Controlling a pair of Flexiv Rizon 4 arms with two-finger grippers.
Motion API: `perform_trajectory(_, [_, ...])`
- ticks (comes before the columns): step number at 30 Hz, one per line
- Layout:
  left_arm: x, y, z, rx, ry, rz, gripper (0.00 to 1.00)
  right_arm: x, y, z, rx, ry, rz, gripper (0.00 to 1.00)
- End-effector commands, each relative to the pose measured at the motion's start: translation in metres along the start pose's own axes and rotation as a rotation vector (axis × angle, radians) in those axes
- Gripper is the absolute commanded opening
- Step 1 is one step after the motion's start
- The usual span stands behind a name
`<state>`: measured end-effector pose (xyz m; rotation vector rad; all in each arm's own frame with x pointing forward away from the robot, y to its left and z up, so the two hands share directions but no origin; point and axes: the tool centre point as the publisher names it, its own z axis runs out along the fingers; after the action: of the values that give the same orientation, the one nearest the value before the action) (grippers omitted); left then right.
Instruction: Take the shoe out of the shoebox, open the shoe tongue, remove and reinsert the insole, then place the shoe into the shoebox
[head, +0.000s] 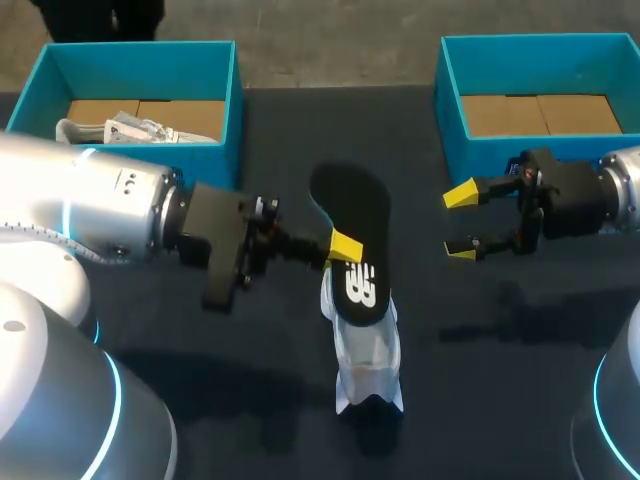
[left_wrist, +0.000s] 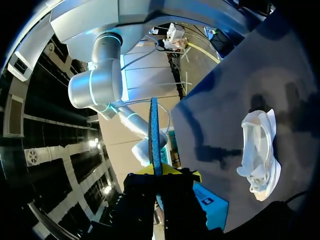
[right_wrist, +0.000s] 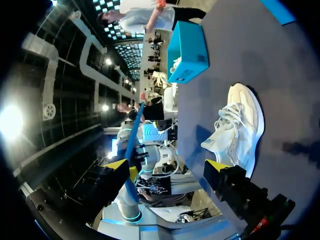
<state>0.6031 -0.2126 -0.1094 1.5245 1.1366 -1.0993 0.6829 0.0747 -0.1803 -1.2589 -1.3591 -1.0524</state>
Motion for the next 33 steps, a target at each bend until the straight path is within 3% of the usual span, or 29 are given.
perform_trajectory(1, [0.002, -0.001, 0.003, -0.005, -0.004, 0.002, 0.00, -0.001, 0.000, 0.001, -0.002, 0.000, -0.001, 1.00])
perform_trajectory(14, [0.002, -0.001, 0.003, -0.005, -0.004, 0.002, 0.00, -0.001, 0.000, 0.001, -0.002, 0.000, -0.001, 1.00])
perform_trajectory(22, [0.034, 0.016, -0.024, -0.104, -0.016, 0.086, 0.00, -0.001, 0.000, 0.001, -0.002, 0.000, -0.001, 1.00])
perform_trajectory(33, [0.061, 0.030, -0.041, -0.147, -0.078, 0.191, 0.00, -0.001, 0.000, 0.001, -0.002, 0.000, -0.001, 1.00])
